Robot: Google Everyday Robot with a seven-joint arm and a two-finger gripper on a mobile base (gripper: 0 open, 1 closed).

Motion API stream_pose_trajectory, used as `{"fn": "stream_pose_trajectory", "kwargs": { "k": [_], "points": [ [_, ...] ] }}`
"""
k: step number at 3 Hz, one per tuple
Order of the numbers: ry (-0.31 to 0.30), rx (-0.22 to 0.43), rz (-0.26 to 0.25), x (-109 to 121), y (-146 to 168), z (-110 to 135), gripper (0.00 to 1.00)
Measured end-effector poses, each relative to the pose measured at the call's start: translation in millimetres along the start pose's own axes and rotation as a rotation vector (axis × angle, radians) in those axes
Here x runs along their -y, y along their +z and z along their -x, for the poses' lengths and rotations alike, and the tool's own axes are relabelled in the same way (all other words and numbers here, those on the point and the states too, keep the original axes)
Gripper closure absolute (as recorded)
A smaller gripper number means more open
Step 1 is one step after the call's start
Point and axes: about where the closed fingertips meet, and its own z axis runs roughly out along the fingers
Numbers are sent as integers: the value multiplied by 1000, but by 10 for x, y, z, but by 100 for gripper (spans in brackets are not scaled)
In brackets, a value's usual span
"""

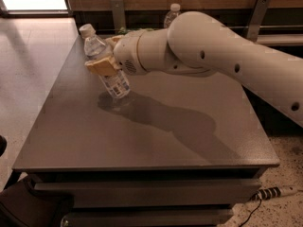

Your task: Knock blue plastic bottle over

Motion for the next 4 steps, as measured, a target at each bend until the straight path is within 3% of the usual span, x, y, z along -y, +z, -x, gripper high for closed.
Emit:
{"fn": "stream_pose_trajectory", "kwargs": {
  "k": [1, 2, 3, 4],
  "points": [
    [-24, -131, 24, 189, -364, 24, 100],
    [-57, -232, 70, 383, -459, 93, 100],
    [-108, -407, 143, 297, -296, -25, 100],
    [-128, -488, 162, 147, -78, -240, 100]
  ]
}}
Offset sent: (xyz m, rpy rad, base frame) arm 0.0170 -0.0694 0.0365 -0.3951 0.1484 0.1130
